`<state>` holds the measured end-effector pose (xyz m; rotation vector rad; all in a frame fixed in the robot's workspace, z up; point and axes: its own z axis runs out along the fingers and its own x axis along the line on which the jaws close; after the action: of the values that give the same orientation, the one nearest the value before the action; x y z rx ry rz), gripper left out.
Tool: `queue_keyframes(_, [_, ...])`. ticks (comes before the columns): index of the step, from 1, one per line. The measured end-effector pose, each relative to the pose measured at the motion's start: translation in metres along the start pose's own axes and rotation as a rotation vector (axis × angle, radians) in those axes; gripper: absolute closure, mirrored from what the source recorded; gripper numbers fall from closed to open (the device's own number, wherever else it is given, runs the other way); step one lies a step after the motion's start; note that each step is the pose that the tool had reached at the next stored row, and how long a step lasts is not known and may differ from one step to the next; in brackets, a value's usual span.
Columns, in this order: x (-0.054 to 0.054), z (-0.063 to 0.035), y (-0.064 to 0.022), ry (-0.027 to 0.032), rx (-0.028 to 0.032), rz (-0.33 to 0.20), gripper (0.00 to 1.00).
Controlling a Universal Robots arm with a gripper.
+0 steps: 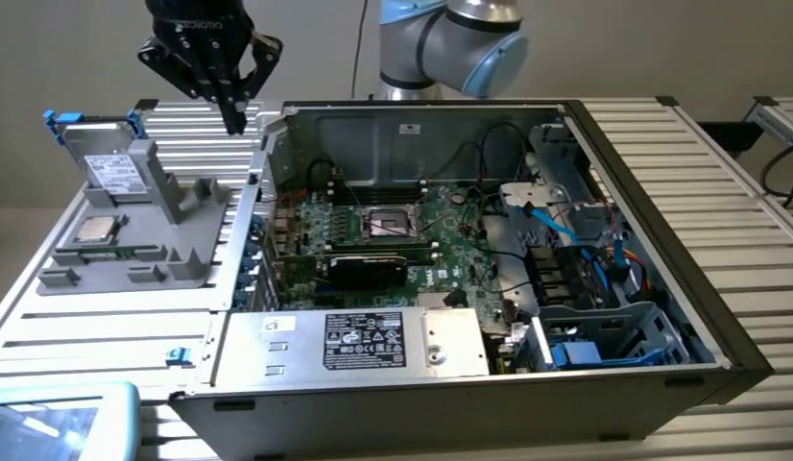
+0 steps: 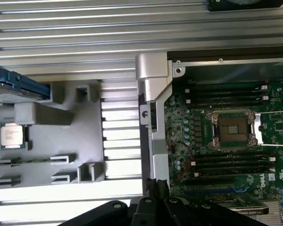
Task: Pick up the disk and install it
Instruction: 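Reach for the disk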
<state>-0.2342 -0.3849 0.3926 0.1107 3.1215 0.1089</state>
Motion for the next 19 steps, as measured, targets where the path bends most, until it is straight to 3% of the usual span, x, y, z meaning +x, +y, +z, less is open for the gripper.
queue_keyframes(6, [0.011,0.0009,0.0152,0.0006,0.0000,-0.002,0.89])
queue_keyframes(12, [0.029,0.0013,0.0244,0.0114,0.0008,-0.001,0.89])
queue_keyframes(19, [0.058,0.0012,0.0293,0.0217,0.0015,-0.001,0.89])
